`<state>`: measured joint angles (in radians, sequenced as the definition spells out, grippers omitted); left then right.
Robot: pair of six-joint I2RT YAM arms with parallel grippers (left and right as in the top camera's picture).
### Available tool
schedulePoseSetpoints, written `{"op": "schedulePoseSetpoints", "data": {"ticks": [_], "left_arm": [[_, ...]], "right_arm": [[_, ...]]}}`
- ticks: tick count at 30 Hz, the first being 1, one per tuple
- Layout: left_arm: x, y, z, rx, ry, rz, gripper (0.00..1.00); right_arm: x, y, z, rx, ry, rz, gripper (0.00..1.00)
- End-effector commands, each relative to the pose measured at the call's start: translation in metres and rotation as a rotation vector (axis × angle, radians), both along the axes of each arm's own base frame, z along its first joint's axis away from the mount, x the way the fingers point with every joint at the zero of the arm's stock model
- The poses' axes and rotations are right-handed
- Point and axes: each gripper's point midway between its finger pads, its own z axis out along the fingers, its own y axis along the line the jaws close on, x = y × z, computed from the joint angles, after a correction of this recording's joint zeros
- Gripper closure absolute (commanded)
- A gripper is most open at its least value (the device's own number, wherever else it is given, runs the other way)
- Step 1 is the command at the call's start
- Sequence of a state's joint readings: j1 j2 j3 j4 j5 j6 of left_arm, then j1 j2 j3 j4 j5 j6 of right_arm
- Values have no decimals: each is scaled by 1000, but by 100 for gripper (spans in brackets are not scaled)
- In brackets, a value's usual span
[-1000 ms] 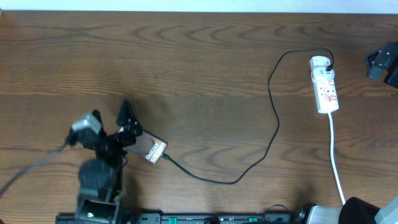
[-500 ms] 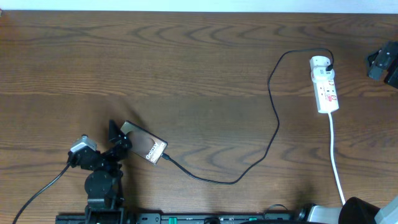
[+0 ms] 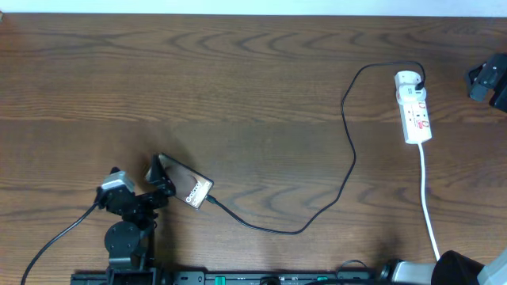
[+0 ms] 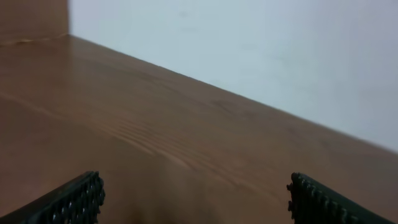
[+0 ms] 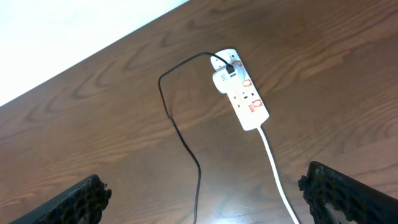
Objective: Plug charger to phone and switch on socket
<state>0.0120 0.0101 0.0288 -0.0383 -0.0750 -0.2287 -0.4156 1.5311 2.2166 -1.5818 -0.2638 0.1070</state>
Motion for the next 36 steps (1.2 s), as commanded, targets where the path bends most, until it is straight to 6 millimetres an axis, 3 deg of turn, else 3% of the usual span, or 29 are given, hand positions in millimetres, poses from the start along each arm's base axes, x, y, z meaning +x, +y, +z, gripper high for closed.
{"op": "schedulePoseSetpoints", "data": {"ticks": [1,12,28,31,36], "left_arm": [[0,-11,-20,93,66,-81,6],[1,-12,-21,131,79,-90,6],[1,-12,-64,117,266,-101,7],[1,-12,-57,119,237,-100,6],[1,-12,-26,128,100,-91,6]], "right_arm": [[-1,1,1,4,-1,-7,1],[-1,1,1,4,-1,-7,1],[-1,1,1,4,-1,-7,1],[-1,1,1,4,-1,-7,1],[-1,1,1,4,-1,-7,1]]}}
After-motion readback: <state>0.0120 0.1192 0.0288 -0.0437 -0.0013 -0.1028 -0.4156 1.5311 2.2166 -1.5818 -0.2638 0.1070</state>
